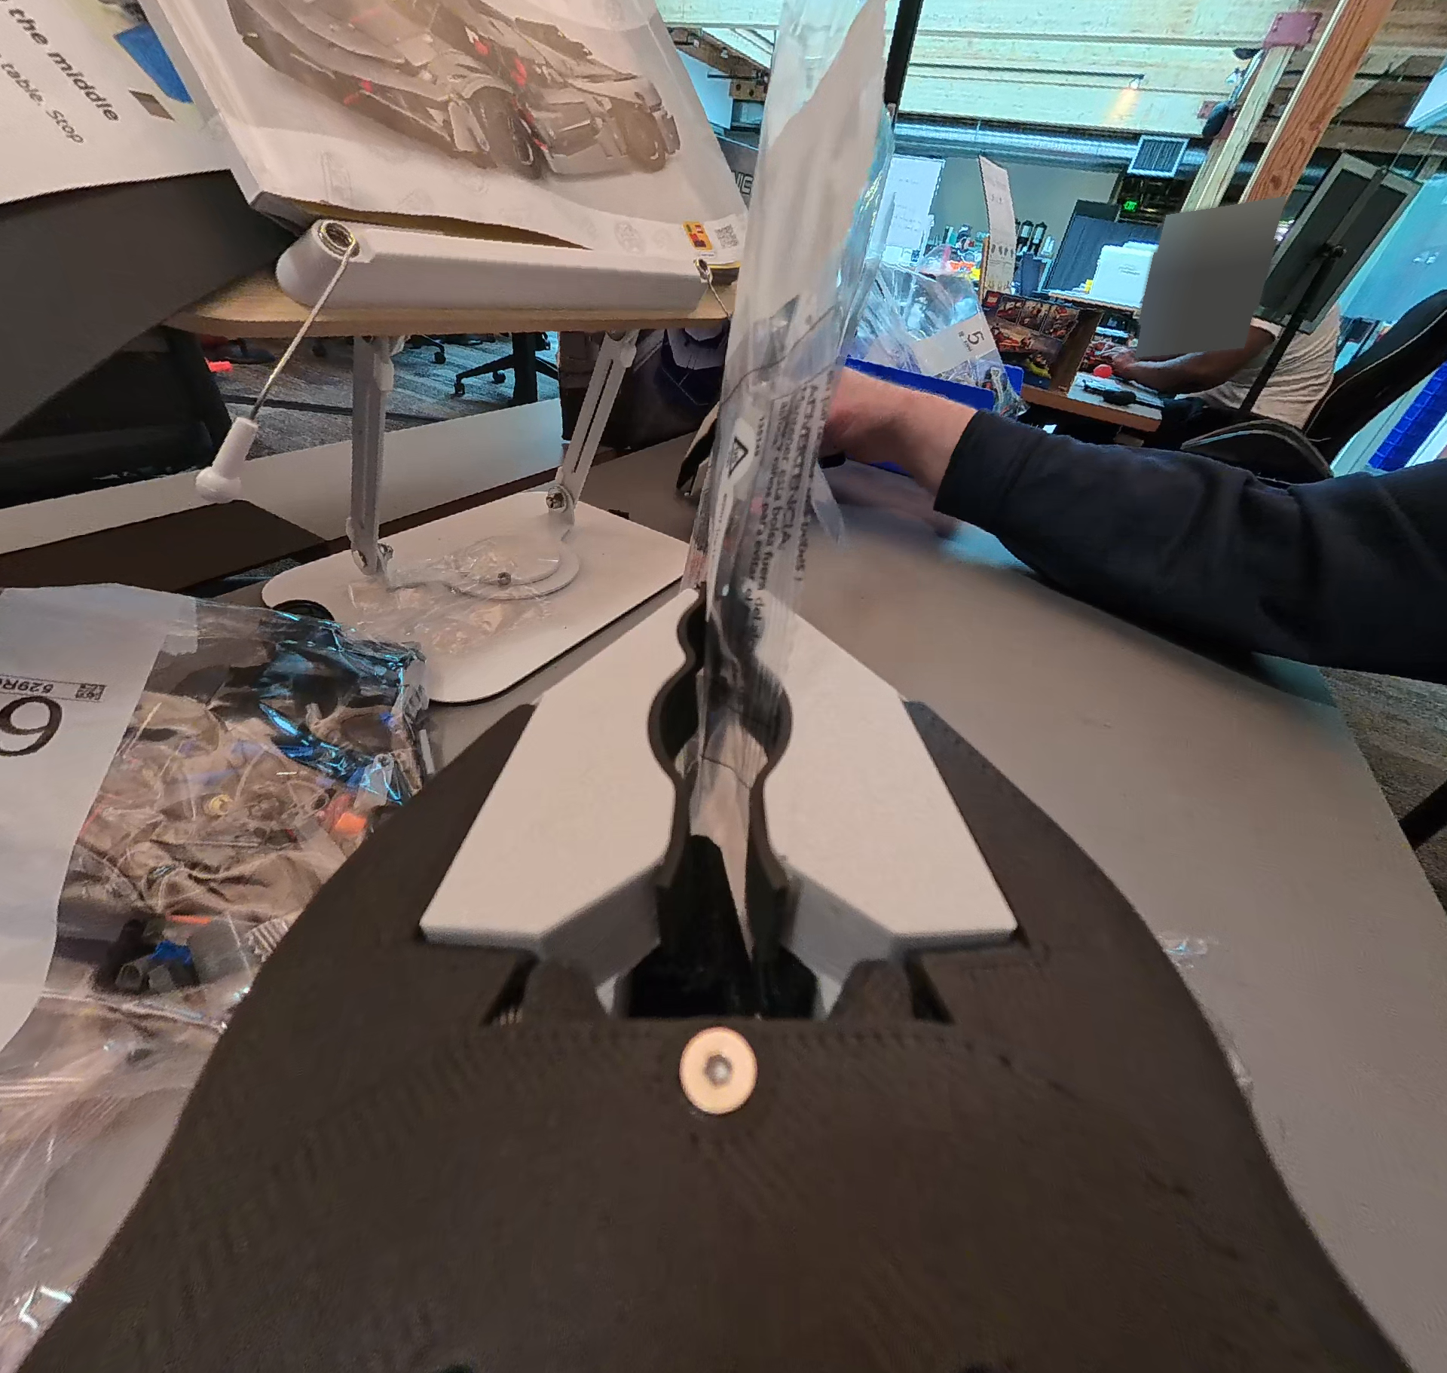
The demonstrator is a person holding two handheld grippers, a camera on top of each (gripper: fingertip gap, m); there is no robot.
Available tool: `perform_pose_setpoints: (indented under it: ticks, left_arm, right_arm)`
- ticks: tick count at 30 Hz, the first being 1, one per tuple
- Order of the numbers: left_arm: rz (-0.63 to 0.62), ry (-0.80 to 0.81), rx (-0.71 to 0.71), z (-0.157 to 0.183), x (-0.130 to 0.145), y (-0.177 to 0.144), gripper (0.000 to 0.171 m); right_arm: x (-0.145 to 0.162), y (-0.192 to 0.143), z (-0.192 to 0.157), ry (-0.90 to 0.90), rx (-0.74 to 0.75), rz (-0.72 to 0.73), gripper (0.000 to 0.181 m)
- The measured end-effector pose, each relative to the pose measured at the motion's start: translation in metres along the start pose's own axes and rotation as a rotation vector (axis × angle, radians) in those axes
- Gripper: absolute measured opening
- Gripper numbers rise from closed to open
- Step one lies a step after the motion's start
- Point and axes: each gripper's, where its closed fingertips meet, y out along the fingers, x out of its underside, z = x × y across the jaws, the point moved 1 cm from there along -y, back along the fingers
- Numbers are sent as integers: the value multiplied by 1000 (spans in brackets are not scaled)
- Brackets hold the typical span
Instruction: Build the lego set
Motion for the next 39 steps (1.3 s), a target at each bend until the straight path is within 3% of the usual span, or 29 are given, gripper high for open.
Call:
perform_pose_setpoints:
  ticks: [9, 15, 22, 25, 28, 31, 34, 37, 39]
  left_arm:
    - [-2, 3, 2, 1, 0, 0, 2]
    - [-1, 4, 0, 1, -1, 0, 2]
    - [-1, 3, 1, 0, 0, 0, 2]
    - [-1, 4, 1, 1, -1, 0, 2]
    - [0, 5, 4, 1, -1, 0, 2]
    - [-2, 5, 12, 3, -1, 1, 2]
    - [-5, 0, 26, 5, 0, 2, 2]
    - [-6, -2, 33, 6, 1, 3, 2]
    - [-7, -3, 37, 7, 1, 3, 2]
  right_arm:
    - [7, -5, 2, 60, -9, -36, 26]
    - [9, -3, 5, 30, 36, -57, 4]
    - [10, -5, 2, 47, -4, -44, 2]
    - [-1, -19, 2, 80, 3, -6, 1]
    - [-28, -60, -3, 60, 45, 83, 1]
    - [-69, -114, -31, -47, 48, 232, 1]
    - [-113, -164, -84, -188, -15, 418, 2]
    - [-147, -192, -158, -380, -115, 541, 1]
    - [-158, -194, -204, -489, -187, 552, 1]
